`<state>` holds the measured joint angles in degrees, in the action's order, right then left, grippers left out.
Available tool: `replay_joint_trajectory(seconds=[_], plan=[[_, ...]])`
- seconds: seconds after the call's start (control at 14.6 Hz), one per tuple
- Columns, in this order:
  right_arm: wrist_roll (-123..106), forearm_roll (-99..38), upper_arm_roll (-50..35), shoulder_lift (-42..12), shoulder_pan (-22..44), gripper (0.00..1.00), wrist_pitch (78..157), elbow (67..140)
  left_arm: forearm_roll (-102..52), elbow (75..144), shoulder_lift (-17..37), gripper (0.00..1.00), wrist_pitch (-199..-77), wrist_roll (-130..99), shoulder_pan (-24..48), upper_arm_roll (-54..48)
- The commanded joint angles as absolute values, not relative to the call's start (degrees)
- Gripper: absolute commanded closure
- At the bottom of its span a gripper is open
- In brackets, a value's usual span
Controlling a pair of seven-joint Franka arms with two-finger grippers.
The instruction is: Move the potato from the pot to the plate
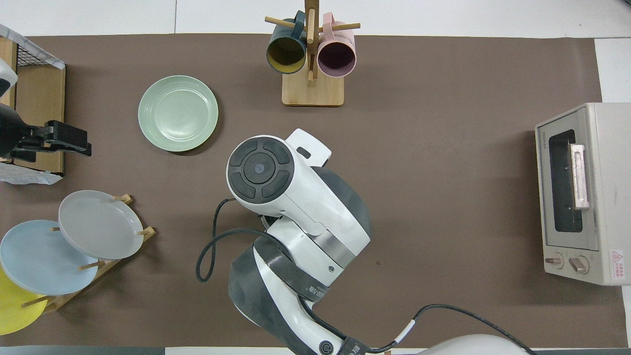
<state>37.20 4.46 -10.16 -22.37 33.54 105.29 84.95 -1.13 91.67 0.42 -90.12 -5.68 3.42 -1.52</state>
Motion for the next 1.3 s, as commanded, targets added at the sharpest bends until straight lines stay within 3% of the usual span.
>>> replay_joint_trajectory(seconds=[0.0, 0.21, 0.48, 0.82, 1.23], plan=[[37.7, 5.45, -10.28, -20.31, 33.22, 0.0, 110.03, 91.56, -1.67, 92.72, -0.62, 0.0, -90.35, -5.54, 3.08, -1.41], [38.05, 5.45, -10.28, -18.99, 33.84, 0.0, 113.2, 95.71, -1.67, 92.72, -0.62, 0.0, -90.7, -5.62, 2.9, -1.23], [38.14, 5.45, -10.28, -18.98, 34.01, 0.0, 113.03, 95.8, -1.58, 92.72, -0.62, 0.0, -90.62, -5.63, 2.9, -1.23], [37.62, 5.45, -10.28, -18.98, 33.93, 0.22, 113.38, 95.98, -1.32, 92.72, -0.62, 0.0, -90.97, -5.36, 2.99, -1.23], [37.79, 5.36, -10.28, -18.37, 34.01, 0.22, 116.45, 98.26, -1.32, 92.81, -0.62, 0.0, -91.05, -5.89, 3.43, -1.41]])
